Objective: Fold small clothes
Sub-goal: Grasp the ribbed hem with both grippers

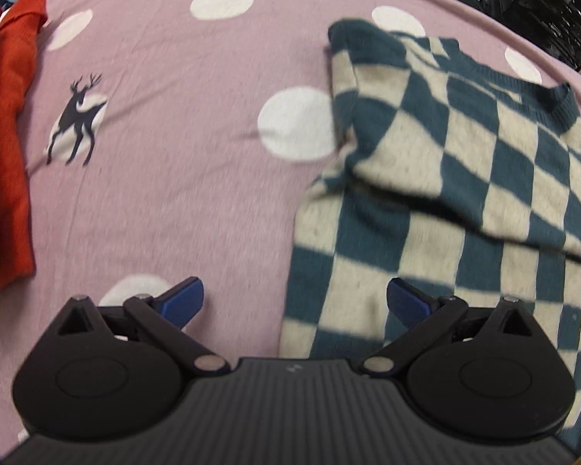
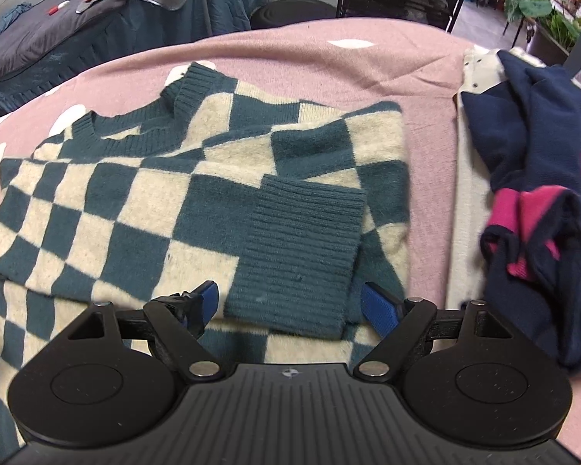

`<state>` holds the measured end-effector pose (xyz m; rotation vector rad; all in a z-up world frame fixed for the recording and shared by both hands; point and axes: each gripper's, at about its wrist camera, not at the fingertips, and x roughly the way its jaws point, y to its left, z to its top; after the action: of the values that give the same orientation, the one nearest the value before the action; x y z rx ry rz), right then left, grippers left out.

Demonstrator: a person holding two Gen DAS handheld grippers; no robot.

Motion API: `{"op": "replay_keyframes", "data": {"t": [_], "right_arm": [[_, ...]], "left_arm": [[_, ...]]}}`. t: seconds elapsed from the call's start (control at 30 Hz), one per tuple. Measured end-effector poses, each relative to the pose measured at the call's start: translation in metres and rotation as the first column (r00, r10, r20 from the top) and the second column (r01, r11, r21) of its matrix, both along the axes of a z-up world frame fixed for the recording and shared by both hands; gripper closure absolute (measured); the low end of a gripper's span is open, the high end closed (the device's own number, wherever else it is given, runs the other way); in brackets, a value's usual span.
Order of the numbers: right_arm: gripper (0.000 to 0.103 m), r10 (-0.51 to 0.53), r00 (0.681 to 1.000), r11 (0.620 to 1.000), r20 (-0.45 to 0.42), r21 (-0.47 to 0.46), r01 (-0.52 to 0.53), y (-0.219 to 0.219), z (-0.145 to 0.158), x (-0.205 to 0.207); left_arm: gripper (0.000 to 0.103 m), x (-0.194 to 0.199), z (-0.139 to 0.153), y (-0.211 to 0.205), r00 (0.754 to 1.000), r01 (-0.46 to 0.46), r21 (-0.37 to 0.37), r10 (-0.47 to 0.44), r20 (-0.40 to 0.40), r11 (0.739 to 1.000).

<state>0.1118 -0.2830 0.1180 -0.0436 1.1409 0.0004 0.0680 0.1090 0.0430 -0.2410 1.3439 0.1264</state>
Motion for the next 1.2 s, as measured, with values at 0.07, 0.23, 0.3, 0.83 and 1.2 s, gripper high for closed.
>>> {"op": "replay_keyframes", "data": {"t": [0.07,0.23,0.3,0.83,1.2], "right_arm": [[0.000,0.019,0.999,1.000,0.026,0.003,-0.019,-0.004,0.007,-0.013],[0.000,0.052,0.997,0.998,0.058,0.022,-0.054,-0.022,0.018,-0.055],[0.000,0.041,0.998,0.998,0.043,0.039,-0.043,-0.031,0.019,-0.074],[0.000,-0.003,0.990,0.996,-0.142,0.093,0.016,-0.050,0.005,-0.191],[0.002,-0.029,0.982,0.985,-0.186,0.160,0.059,-0.053,-0.004,-0.208]], "left_arm": [[0.000,-0.014,-0.001,0.002,1.000,0.005,-0.007,-0.005,-0.009,1.000],[0.000,-0.045,-0.007,0.007,0.999,0.010,-0.047,-0.011,-0.036,0.999],[0.000,-0.056,-0.007,0.006,0.999,0.023,-0.062,-0.026,-0.037,0.998],[0.000,-0.116,-0.019,-0.032,0.957,0.287,-0.049,-0.285,0.048,0.957],[0.000,-0.135,-0.018,-0.039,0.974,0.224,-0.163,-0.223,0.029,0.961]]}}
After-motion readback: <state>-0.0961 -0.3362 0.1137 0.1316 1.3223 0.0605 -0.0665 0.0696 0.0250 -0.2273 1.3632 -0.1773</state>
